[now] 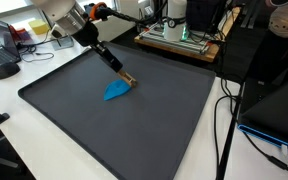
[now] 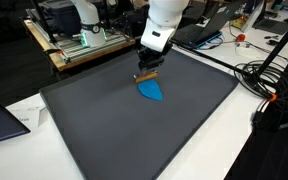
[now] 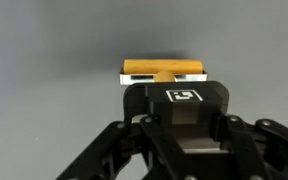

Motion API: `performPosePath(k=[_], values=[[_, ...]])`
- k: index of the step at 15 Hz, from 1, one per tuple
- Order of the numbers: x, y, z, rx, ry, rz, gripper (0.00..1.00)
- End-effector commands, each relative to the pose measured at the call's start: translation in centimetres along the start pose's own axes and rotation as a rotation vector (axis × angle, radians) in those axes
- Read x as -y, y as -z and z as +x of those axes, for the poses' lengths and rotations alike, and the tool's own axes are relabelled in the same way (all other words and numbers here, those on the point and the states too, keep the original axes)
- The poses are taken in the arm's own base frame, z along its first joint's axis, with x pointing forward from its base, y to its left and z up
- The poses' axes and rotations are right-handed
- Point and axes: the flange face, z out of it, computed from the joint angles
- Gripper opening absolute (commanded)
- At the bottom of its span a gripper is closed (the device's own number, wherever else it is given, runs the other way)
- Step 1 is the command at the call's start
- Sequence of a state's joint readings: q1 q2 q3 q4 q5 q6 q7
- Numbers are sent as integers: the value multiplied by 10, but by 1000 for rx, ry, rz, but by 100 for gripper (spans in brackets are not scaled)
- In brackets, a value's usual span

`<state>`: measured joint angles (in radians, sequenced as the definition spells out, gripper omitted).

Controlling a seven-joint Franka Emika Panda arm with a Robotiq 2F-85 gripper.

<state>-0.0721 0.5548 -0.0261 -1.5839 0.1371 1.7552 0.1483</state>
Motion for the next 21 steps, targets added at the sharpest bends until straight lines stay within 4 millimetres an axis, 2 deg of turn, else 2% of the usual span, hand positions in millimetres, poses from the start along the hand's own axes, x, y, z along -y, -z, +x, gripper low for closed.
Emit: performPosePath(k=[1,3,7,12,17,19,21], values=[[6,-41,5,109,27,-7,23],[8,-55,5,157,28,-17,23],[-2,-45,-4,196,14,-20,23],[-44,4,-23,148,-20,52,23],[-88,58,-51,128,-29,154,23],[-90,81,-59,54,-50,205,23],[-80,99,-65,-18,-52,214,23]])
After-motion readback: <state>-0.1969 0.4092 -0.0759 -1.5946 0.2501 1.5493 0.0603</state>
